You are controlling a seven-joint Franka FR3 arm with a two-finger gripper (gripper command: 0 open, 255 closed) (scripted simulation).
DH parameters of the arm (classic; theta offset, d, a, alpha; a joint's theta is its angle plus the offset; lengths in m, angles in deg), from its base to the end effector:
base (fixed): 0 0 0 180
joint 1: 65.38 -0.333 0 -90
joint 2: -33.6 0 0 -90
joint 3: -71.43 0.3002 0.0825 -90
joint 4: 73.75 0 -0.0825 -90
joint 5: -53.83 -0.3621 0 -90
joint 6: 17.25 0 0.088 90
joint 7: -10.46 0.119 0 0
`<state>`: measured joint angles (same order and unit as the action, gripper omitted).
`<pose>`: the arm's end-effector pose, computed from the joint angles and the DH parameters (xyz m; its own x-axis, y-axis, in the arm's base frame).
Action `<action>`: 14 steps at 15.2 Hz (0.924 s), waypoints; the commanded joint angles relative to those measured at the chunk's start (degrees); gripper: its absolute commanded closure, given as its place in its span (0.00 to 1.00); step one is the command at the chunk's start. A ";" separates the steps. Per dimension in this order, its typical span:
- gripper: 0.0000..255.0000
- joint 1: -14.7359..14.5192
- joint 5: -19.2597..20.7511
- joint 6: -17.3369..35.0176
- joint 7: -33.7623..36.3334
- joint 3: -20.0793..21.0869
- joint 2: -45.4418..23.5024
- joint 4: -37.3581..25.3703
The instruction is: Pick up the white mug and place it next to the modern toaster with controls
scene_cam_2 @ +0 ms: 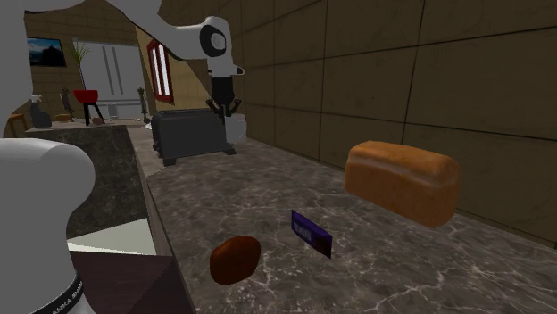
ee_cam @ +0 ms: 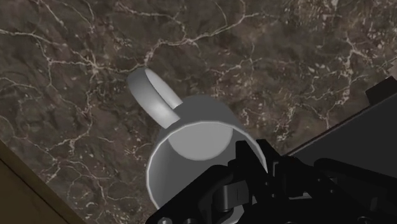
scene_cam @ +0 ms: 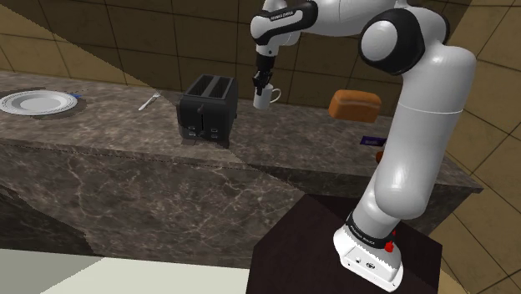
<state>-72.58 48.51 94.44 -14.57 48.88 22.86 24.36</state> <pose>0.5824 -0.1385 0.4670 0.9872 0.1455 0.0654 0.1450 -0.9894 0.0120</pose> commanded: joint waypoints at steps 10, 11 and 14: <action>1.00 0.11 -1.12 7.90 -0.85 0.30 -1.97 6.08; 1.00 0.13 -1.26 8.59 -0.95 0.33 -2.22 6.55; 1.00 0.21 -1.72 10.65 -1.27 0.46 -3.03 7.86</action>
<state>-72.33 46.90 104.20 -15.81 49.29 20.01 31.52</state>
